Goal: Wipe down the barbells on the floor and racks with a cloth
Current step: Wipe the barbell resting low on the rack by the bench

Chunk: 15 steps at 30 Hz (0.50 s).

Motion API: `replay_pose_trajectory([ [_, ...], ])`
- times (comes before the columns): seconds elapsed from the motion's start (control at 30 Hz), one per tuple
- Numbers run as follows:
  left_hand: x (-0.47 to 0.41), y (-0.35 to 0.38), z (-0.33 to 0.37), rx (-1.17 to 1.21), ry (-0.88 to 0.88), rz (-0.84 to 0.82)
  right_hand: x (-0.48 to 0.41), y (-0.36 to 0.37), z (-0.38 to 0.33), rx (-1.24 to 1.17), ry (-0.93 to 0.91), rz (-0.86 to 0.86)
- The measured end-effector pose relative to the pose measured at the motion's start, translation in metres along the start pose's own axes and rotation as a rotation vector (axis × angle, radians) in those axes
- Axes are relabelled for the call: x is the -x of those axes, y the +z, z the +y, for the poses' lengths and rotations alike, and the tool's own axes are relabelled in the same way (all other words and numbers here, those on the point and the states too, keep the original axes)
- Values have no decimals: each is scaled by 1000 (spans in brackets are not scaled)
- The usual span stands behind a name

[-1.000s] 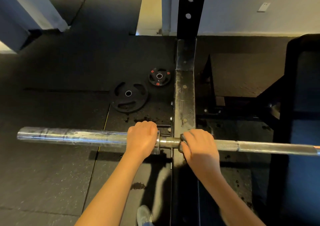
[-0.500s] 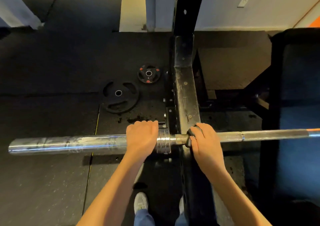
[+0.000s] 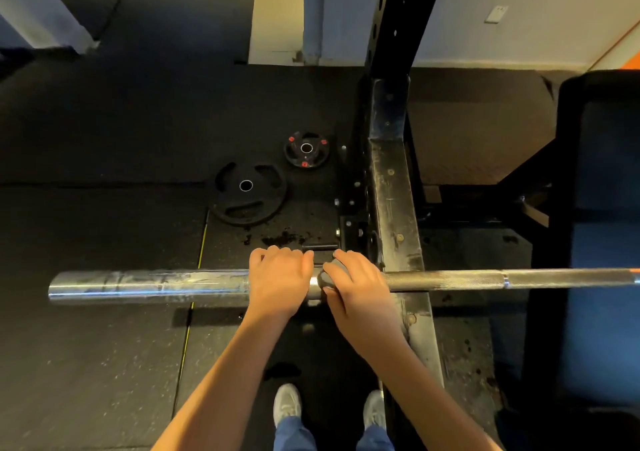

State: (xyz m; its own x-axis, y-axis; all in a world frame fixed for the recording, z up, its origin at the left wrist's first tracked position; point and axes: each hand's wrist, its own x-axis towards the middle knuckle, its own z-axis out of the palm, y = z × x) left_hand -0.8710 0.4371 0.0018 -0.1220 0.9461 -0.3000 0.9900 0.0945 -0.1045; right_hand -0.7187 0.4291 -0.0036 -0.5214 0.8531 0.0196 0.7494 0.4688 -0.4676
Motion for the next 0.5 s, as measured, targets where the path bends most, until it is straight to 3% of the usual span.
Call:
replay_pose_trajectory([
  [0.13, 4, 3, -19, -54, 2, -35, 5, -3, -4, 96, 15, 36],
  [0.27, 4, 4, -18, -64, 15, -47, -55, -2, -32, 147, 304, -266],
  [0.33, 2, 1, -20, -53, 18, -50, -55, 5, -40, 248, 204, -261],
  [0.43, 5, -2, -22, -42, 50, -40, -21, 2, -32, 133, -10, -135],
  [0.5, 9, -1, -23, -26, 51, 10, -19, -3, -21, 159, -50, -111],
])
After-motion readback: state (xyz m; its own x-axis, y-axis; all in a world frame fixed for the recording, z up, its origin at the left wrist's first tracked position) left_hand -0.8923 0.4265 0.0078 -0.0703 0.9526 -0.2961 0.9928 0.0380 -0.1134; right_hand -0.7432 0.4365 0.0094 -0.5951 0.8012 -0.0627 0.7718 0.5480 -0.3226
